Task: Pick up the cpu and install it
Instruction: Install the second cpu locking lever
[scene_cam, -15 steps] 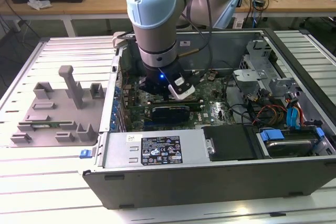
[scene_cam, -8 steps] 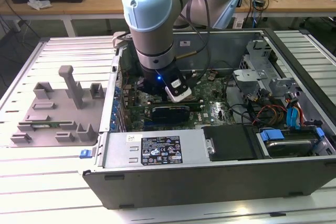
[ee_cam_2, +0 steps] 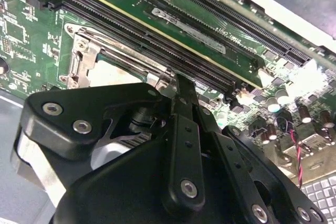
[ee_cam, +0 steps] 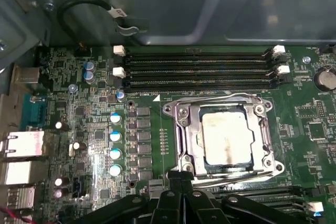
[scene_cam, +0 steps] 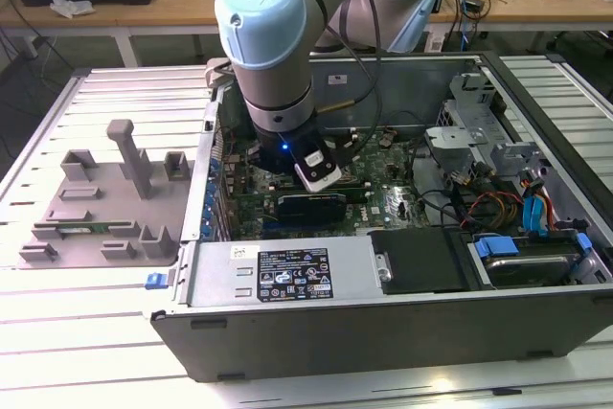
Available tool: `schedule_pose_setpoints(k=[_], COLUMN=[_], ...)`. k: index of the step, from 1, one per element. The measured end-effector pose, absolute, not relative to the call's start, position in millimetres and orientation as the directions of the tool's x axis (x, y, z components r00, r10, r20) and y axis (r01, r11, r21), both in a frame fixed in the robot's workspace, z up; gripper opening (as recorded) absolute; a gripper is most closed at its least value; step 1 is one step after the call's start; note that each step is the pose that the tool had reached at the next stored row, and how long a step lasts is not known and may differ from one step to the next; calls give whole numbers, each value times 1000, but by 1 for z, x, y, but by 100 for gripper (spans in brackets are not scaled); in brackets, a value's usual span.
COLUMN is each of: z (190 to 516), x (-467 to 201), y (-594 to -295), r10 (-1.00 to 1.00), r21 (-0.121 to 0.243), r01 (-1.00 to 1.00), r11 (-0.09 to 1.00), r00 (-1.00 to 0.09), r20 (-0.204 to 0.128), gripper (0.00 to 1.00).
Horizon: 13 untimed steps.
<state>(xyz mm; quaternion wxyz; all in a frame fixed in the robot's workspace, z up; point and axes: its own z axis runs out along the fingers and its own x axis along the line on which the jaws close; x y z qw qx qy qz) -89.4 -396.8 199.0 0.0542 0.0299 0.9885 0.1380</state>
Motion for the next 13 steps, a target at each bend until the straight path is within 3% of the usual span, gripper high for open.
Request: schedule_pose_setpoints(k=[13], z=[205], x=[-91], y=[-395], r10=[100], r21=[279], r01=[69], r11=[958], r00=[-990], r20=[-99], gripper=[11])
